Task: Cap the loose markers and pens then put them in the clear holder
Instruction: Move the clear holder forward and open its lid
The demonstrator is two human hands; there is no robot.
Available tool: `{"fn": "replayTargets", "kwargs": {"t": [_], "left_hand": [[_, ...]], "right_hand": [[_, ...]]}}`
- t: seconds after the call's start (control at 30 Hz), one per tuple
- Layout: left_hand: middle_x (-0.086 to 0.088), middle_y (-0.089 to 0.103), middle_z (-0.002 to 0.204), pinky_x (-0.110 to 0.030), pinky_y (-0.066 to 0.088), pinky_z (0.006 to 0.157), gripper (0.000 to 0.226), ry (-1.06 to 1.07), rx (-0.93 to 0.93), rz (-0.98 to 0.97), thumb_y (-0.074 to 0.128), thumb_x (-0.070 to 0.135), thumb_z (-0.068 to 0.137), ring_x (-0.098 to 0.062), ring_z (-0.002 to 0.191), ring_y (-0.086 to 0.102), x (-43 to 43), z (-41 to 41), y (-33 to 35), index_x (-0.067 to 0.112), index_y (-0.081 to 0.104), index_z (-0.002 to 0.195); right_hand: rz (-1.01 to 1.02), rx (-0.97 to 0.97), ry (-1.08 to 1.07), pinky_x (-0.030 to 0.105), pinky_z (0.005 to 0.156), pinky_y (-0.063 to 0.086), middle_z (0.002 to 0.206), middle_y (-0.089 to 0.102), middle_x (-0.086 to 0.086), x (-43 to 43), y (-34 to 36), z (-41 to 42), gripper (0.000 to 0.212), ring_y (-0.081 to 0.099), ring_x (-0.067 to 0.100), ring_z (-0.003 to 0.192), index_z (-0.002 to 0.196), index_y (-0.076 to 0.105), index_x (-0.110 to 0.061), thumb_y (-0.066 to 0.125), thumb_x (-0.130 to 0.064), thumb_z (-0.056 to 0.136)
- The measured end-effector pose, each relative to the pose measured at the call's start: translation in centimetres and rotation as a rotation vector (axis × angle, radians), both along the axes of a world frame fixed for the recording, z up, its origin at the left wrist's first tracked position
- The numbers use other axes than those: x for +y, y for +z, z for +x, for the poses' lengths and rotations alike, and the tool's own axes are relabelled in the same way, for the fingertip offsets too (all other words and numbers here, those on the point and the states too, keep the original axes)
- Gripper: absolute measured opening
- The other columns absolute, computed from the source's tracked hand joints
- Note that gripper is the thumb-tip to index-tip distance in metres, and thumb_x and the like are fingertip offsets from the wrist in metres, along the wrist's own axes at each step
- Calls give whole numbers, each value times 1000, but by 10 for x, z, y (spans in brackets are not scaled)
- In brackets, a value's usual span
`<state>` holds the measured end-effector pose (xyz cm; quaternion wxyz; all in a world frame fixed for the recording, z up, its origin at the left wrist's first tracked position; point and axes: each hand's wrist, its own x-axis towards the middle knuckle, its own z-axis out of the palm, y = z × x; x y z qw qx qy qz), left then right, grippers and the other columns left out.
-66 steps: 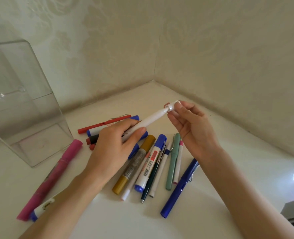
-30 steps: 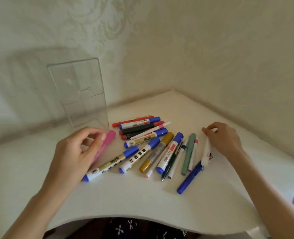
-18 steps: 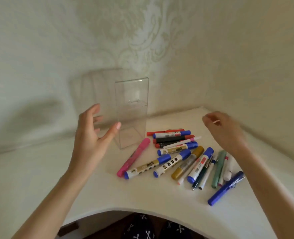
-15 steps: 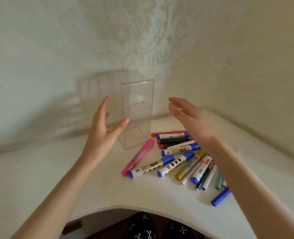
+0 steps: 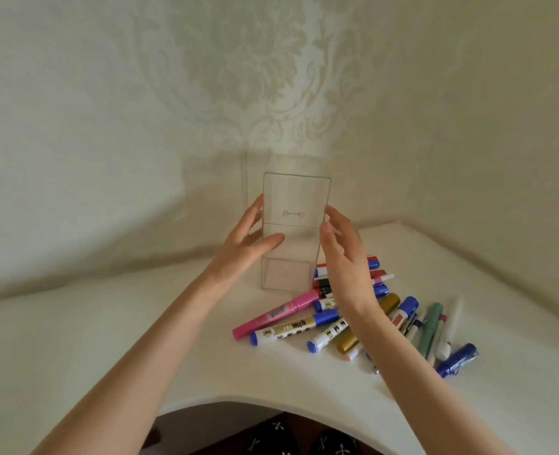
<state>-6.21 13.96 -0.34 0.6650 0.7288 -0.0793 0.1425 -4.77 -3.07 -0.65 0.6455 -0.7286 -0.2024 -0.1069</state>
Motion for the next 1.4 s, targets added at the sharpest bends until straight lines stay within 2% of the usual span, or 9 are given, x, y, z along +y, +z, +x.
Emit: {"fn": "replayTargets", "kwargs": {"t": [0.13,0.37,0.47,0.57,0.7,0.97,1.13,1.3,1.4], "left_hand": [[27,27,143,-27,19,113,63,121,-121,100,61,28,82,9,133,23,5,4,6,32,35,139],[27,39,135,-18,22,106,60,43,-257,37,50,23,78,7,130,31,8,22,51,31,38,136],[31,30,138,-22,18,106,64,-40,-216,61,48,23,78,8,132,23,9,39,72,52,30,131],[16,22,149,-28,22,100,65,-77,-160,65,50,29,81,-3,136,22,5,52,83,69,21,124],[7,35,145,-39,34,101,66,-30,-103,7,52,41,80,-11,126,44,8,71,82,52,20,137],[10,51,134,-34,32,107,54,-33,-59,-35,54,34,82,-6,124,45,4,76,64,25,43,134],[36,58,108,-17,38,94,34,-12,-101,34,48,24,91,14,110,48,2,66,55,53,52,107],[13,30,147,-32,24,111,56,6,-25,61,45,29,94,0,132,31,4,55,42,27,21,144],[15,28,145,-21,23,101,63,69,6,61,45,39,93,3,126,30,4,39,29,31,12,145]], "right_hand": [[9,-65,0,1,85,29,141,37,-20,-3,7,1,39,30,-28,113,132,45,-38,36,-49,95],[94,-190,60,1,96,27,138,39,-28,2,54,22,39,30,-14,128,131,40,-50,32,-55,93],[128,-216,103,6,100,25,136,37,-33,8,81,47,42,28,-12,131,132,35,-53,33,-58,90],[79,-201,137,23,109,23,148,30,-21,13,93,70,47,26,-1,136,139,29,-45,33,-52,93],[8,-140,2,48,112,26,141,32,-7,18,99,89,45,37,16,130,141,22,-47,26,-52,96],[15,-126,-100,39,105,38,141,35,-6,17,92,98,46,42,12,125,146,20,-31,25,-37,101],[48,-44,14,7,48,42,122,54,21,19,93,97,45,59,19,87,146,19,-30,28,-29,102],[-10,-14,109,4,51,42,143,41,12,17,94,90,49,59,14,96,147,13,-33,29,-37,101],[7,70,49,12,75,46,146,38,8,5,89,83,53,53,16,110,147,15,-28,31,-41,99]]}}
